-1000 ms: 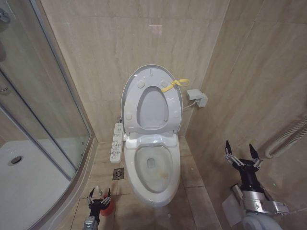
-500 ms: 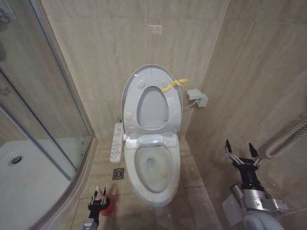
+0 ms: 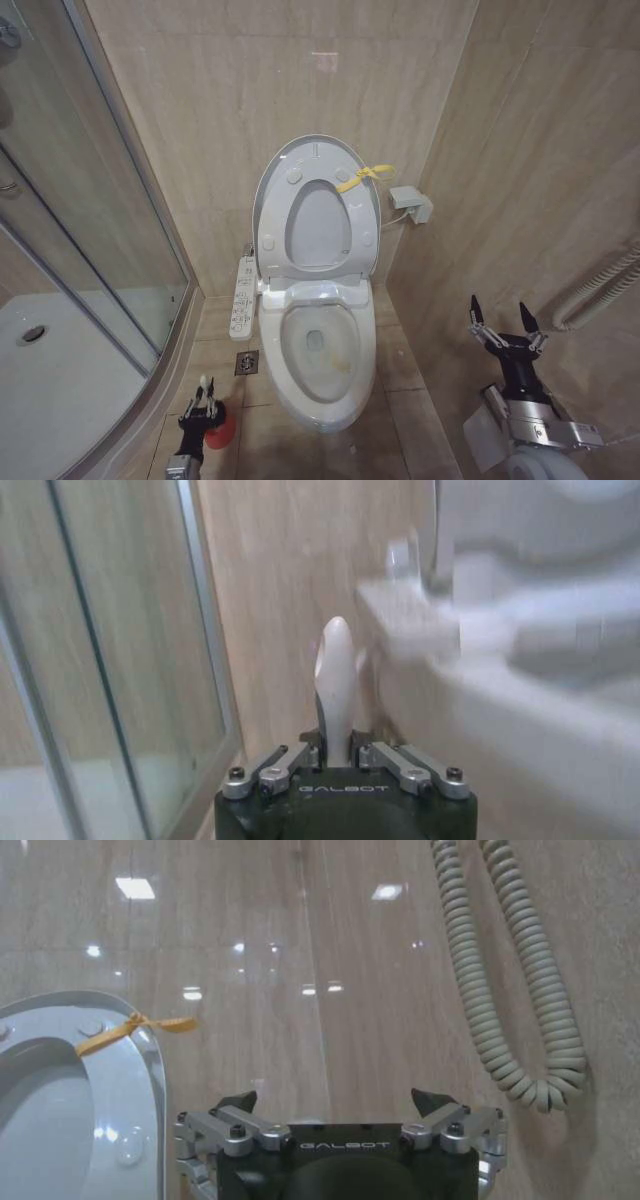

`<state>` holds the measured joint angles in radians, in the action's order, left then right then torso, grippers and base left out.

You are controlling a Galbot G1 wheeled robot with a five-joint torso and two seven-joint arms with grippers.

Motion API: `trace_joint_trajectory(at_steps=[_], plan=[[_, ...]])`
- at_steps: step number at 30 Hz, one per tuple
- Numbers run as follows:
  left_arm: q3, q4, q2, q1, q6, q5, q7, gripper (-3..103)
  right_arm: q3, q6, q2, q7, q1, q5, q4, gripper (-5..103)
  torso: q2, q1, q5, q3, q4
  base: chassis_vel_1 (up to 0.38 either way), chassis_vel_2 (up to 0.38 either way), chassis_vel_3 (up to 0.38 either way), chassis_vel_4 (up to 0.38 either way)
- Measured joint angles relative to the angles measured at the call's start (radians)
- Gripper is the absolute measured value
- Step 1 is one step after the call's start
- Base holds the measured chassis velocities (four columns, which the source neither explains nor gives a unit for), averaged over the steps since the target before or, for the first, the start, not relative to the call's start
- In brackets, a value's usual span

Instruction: Open the toilet lid, clean the toilet bowl with a toilet brush, close the toilet lid, and flush.

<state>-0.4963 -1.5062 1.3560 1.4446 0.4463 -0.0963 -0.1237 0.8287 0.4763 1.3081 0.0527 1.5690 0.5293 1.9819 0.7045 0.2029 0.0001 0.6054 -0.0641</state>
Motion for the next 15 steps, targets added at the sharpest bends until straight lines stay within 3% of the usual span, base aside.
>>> trace_joint_trajectory(at_steps=[8,15], plan=[[-0.003,-0.281,-0.002,0.082,-0.061,-0.068,-0.063,17,0.005,0.000,0.008,0.000,-0.004,-0.004,0.000,100,0.000,0.000,0.0001,0.000,0.0001,0.000,0.000,0.000,0.000],[0.002,-0.416,0.013,0.098,-0.109,-0.066,-0.116,17,0.028,-0.004,0.001,-0.005,-0.007,0.007,-0.001,100,0.000,0.000,0.0000,0.000,0.0000,0.000,0.000,0.000,0.000]])
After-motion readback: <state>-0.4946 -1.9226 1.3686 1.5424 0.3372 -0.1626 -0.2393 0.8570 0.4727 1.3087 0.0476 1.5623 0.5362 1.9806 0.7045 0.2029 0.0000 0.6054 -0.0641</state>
